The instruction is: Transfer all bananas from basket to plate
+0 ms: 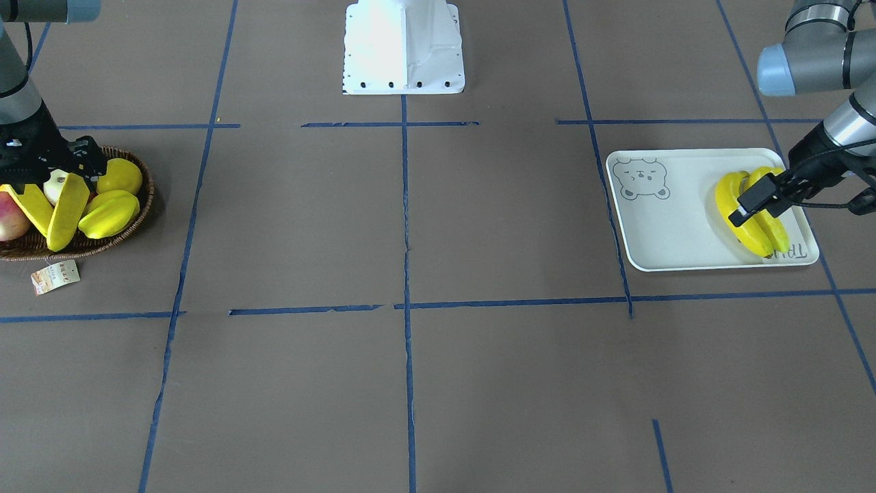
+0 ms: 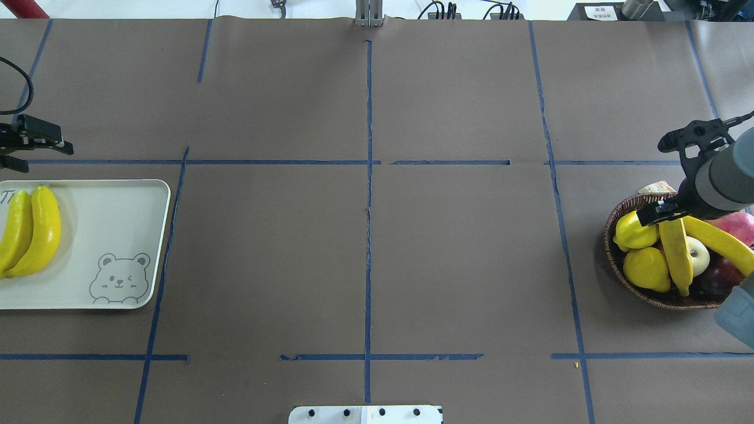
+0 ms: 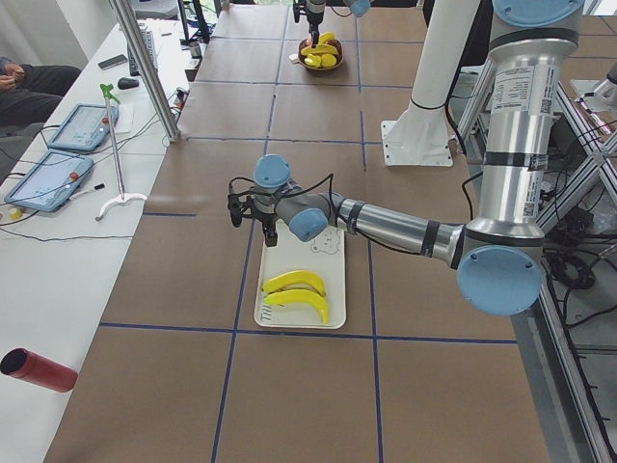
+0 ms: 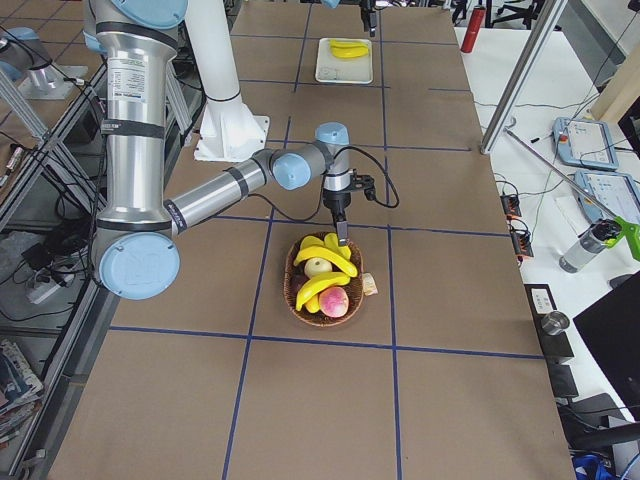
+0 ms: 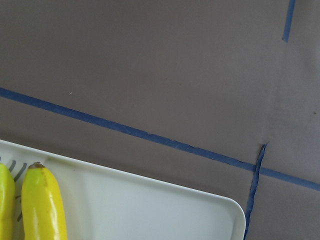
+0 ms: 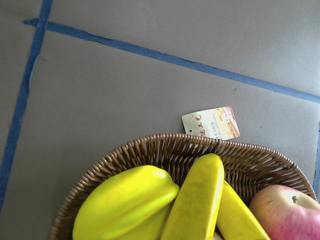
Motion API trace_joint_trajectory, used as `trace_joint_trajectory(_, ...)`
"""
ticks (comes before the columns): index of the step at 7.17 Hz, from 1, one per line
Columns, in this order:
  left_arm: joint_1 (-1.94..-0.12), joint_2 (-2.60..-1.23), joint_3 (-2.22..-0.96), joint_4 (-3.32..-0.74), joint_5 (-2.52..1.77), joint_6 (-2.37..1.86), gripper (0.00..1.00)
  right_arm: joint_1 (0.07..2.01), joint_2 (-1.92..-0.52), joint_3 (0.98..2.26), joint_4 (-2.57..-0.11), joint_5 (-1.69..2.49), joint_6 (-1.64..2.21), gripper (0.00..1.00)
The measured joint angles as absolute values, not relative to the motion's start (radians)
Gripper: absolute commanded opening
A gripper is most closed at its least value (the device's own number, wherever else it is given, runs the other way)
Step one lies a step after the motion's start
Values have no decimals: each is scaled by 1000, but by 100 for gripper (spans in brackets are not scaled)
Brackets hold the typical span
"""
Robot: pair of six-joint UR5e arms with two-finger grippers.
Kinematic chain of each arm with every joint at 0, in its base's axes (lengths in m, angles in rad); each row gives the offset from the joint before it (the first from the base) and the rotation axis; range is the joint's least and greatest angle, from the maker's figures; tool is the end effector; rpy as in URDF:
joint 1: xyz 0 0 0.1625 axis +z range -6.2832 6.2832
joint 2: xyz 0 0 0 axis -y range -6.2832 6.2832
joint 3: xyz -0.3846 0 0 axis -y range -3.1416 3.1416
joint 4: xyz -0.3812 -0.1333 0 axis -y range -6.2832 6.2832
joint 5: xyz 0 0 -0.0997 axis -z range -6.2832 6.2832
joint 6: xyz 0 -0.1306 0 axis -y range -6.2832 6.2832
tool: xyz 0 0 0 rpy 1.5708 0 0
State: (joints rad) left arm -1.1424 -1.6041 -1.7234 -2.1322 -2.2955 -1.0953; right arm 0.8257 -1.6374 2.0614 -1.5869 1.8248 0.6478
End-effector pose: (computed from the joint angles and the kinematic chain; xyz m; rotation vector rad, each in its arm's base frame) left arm 0.1764 -0.4988 0.4804 0.0402 0.9939 -0.3408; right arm -0.2404 -0.4088 0.4659 0.1507 -0.4528 -0.1472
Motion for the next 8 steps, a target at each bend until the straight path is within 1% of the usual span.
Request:
trace_joint_trajectory(1, -1142, -1604, -1723, -2132, -2295, -1095, 100, 795, -1646, 2049, -1590, 1795, 655, 97)
trace_joint_trajectory(3, -1141, -1604, -1722, -2132, -2294, -1095, 100, 749, -1660, 2044, -1638, 1741, 658, 74)
trace_joint_trajectory(4, -1141, -1604, -1721, -2132, -2294, -1095, 100, 738, -1661, 2046, -1658, 1729, 658, 71)
trace_joint_trajectory(6, -1141, -1604, -1721, -2132, -2294, -1095, 100, 725, -1663, 2047, -1672, 1722, 658, 60)
trace_joint_trajectory(7, -1141, -1604, -1719, -2132, -2294, -1095, 100, 722, -1663, 2047, -1678, 1721, 657, 55)
trace_joint_trajectory(8, -1141, -1605, -1719, -2132, -2295, -1095, 100, 720, -1663, 2047, -1683, 1721, 654, 47)
